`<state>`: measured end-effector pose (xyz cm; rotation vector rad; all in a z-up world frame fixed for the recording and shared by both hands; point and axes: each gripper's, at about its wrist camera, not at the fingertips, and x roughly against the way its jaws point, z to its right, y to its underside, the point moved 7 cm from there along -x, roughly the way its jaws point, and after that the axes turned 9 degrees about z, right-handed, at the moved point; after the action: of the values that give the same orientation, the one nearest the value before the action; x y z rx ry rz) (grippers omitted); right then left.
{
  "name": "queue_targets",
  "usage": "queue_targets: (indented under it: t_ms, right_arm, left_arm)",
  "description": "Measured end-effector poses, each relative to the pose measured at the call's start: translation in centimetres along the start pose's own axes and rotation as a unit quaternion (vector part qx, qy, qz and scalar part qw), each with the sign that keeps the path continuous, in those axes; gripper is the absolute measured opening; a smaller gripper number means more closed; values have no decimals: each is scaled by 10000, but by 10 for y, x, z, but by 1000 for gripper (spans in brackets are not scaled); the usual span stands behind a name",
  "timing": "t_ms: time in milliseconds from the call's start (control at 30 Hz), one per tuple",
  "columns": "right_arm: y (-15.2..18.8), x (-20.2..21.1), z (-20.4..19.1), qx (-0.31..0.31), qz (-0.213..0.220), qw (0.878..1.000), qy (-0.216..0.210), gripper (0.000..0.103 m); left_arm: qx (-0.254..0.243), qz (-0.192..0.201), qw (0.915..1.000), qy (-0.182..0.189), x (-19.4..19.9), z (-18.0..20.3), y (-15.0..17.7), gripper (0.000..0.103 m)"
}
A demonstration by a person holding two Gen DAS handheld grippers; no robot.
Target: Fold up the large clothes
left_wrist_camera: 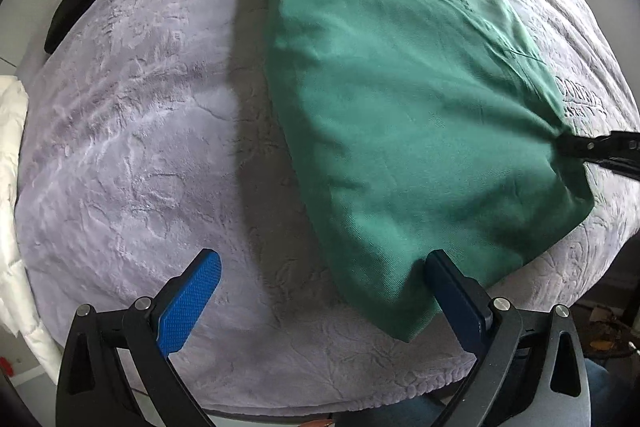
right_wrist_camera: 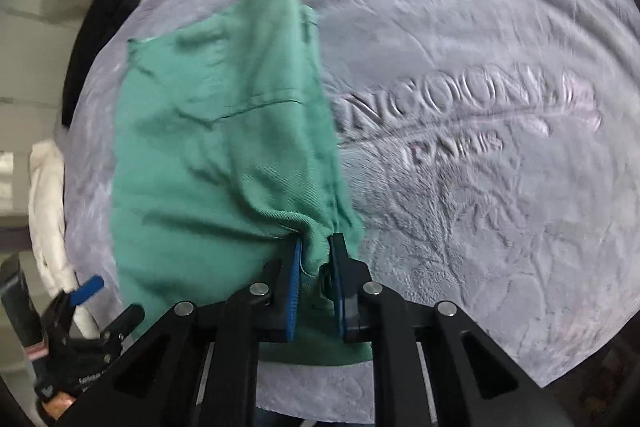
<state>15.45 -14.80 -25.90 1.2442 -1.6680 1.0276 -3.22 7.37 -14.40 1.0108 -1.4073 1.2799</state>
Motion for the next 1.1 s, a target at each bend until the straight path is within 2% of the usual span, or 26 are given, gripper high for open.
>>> queue_targets:
  t_ms: [167,333,533,700,1000,1100]
  right_arm:
    - [3,-20,6,32,-86,9999,110,15]
    - [4,-21,4,96,-68,9999,80,15]
    - [7,-2,13,-302,50,9994,-164,16]
    - [9,14,31,-1100,189,9920,-586,16]
    - [13,20,29,-1164,48,9919,-499,16]
    - [14,21,34,-1213,-18,9913,-502,23]
  left_arm:
    - [192,-19,9998,39,-1,3,3,102]
    - [318,-49,9995,66,-3,0,5,102]
    - [286,-14,9996,-24,-2,-7,2,102]
    - [373,-44,9993,17,-1,-7,2,102]
    - [485,-186,9986,85,-9,-23,0,102]
    - [422,-183,9989,50,-9,-22,-2,102]
